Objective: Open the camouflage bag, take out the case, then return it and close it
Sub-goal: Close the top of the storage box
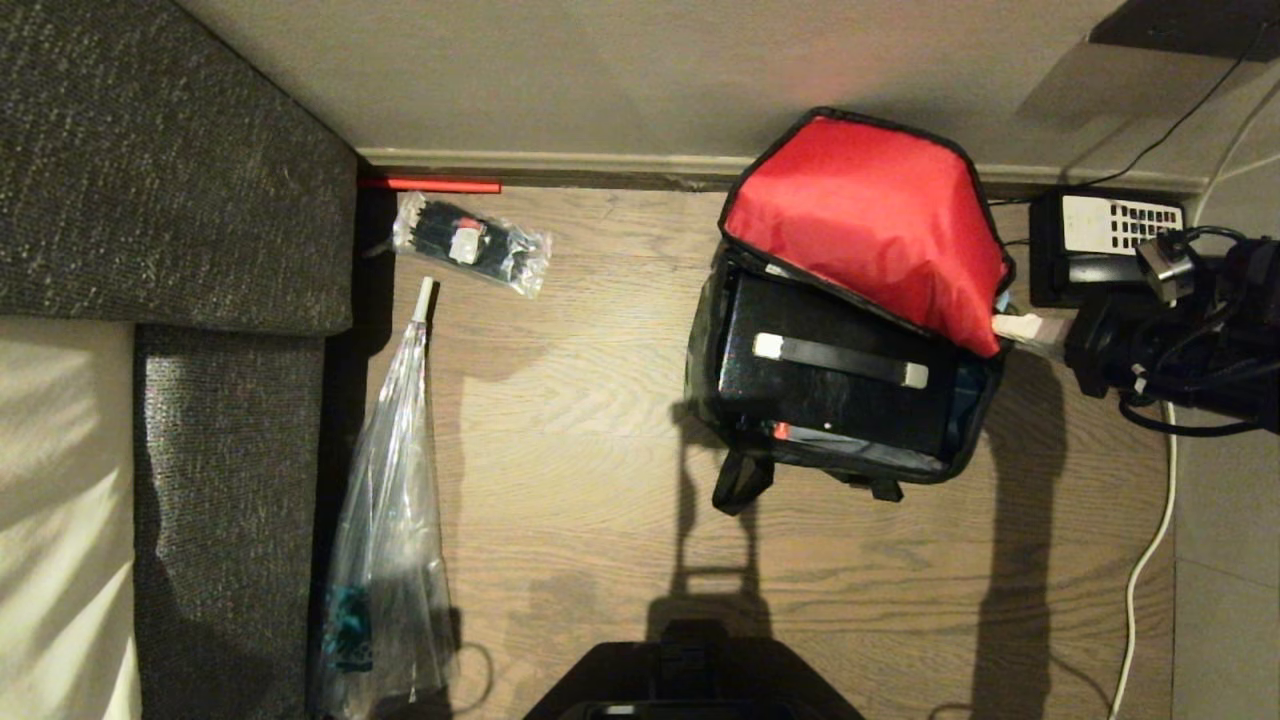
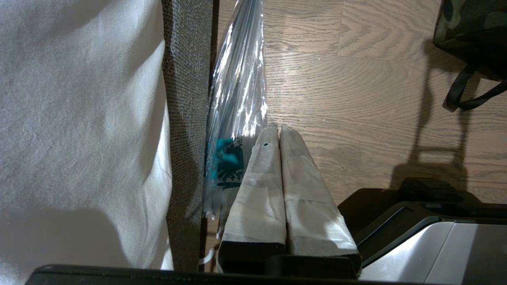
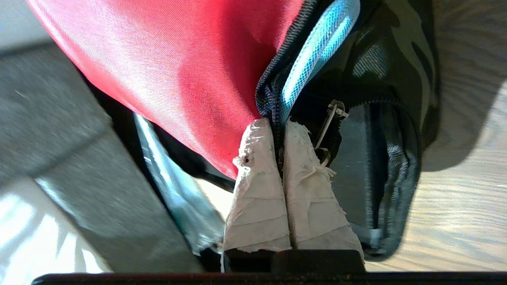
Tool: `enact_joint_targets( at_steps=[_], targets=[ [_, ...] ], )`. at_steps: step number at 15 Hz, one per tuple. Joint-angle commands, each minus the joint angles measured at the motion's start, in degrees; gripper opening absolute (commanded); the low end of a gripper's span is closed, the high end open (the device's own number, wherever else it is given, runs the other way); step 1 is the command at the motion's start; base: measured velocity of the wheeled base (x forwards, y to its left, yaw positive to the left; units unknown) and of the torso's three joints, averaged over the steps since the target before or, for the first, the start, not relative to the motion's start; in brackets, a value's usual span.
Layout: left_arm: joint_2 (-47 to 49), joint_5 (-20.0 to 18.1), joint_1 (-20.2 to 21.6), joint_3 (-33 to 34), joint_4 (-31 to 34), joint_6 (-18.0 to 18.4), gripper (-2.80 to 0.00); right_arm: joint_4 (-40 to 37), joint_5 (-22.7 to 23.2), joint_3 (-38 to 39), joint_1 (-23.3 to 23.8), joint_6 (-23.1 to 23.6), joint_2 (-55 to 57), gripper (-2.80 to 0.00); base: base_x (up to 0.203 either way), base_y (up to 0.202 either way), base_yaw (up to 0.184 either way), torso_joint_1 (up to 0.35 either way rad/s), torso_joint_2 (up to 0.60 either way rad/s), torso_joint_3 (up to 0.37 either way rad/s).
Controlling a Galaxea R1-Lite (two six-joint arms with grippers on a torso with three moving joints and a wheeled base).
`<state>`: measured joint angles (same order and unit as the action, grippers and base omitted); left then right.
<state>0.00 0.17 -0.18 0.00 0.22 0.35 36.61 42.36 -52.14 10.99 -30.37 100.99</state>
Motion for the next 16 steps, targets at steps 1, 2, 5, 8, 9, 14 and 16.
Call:
enact_joint_targets(
  at_steps=[1, 2, 5, 8, 9, 14, 16],
  targets=[
    [0.00, 0.09, 0.01, 0.09, 0.04, 0.03, -2.80, 0.21, 0.10, 0.72, -0.26, 1.69, -0.18, -2.80, 0.000, 0.000, 0.000, 0.000, 0.00, 0.000],
    [0.00, 0.01, 0.01, 0.09, 0.04, 0.00, -2.80, 0.29, -0.04, 0.64, -0.24, 2.29, -0.18, -2.80, 0.000, 0.000, 0.000, 0.000, 0.00, 0.000],
    [0.00, 0.01, 0.01, 0.09, 0.04, 0.00, -2.80, 0.83, -0.25, 0.73, -0.27, 5.41, -0.18, -2.80, 0.000, 0.000, 0.000, 0.000, 0.00, 0.000],
    [0.00, 0.05, 0.01, 0.09, -0.01, 0.00, -2.80, 1.78, -0.25, 1.91, -0.18, 11.98, -0.43, -2.80, 0.000, 0.000, 0.000, 0.000, 0.00, 0.000],
    [0.00, 0.01, 0.01, 0.05, 0.04, 0.00, -2.80, 1.84, -0.21, 2.40, -0.22, 13.58, -0.44, -2.80, 0.000, 0.000, 0.000, 0.000, 0.00, 0.000],
    [0.00, 0.07, 0.01, 0.09, 0.04, 0.04, -2.80, 1.52, -0.17, 4.15, -0.26, 17.20, -0.62, -2.80, 0.000, 0.000, 0.000, 0.000, 0.00, 0.000],
    [0.00, 0.01, 0.01, 0.09, 0.04, 0.00, -2.80, 1.28, 0.05, 5.78, -0.42, 21.74, -0.60, -2.80, 0.000, 0.000, 0.000, 0.000, 0.00, 0.000]
  ],
)
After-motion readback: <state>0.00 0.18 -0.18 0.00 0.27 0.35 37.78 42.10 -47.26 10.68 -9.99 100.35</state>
